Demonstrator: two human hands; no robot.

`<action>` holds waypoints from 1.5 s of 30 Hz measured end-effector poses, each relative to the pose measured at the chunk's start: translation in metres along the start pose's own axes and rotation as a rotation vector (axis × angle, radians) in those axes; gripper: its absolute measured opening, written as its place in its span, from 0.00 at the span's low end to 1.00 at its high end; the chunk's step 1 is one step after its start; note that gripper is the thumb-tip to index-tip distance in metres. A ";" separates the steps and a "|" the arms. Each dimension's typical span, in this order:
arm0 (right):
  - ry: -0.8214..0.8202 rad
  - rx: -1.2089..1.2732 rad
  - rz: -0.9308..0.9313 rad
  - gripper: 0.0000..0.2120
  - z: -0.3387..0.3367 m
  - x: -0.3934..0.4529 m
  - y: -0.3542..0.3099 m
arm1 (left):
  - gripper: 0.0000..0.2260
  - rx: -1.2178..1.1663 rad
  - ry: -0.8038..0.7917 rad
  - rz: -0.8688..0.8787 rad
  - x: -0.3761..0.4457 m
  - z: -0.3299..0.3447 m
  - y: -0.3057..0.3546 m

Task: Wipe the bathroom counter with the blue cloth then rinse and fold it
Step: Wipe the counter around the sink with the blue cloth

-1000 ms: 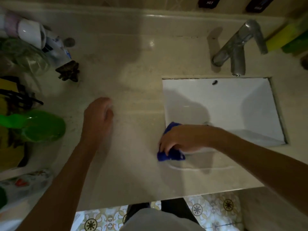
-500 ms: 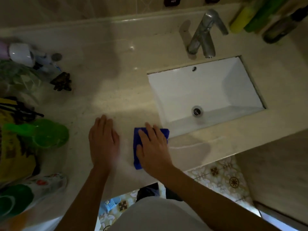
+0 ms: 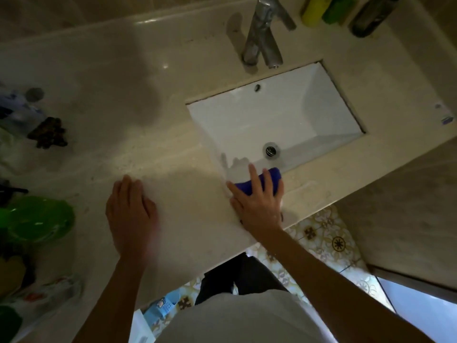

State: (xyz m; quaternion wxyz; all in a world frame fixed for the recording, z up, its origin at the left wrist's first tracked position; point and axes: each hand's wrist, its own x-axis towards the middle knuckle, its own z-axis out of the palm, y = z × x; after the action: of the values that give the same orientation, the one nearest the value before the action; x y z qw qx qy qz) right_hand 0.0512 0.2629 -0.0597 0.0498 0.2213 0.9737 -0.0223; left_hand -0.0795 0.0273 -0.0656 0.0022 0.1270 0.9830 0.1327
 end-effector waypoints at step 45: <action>0.046 0.258 -0.716 0.19 0.010 0.028 0.276 | 0.07 -0.348 -0.210 -0.332 -0.027 0.065 0.309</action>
State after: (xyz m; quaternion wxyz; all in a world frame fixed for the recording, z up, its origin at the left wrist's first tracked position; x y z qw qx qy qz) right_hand 0.1463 0.5227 -0.0782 -0.0111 -0.1278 0.9794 -0.1559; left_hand 0.0260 0.3252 -0.0488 0.1479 -0.0253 0.9471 0.2838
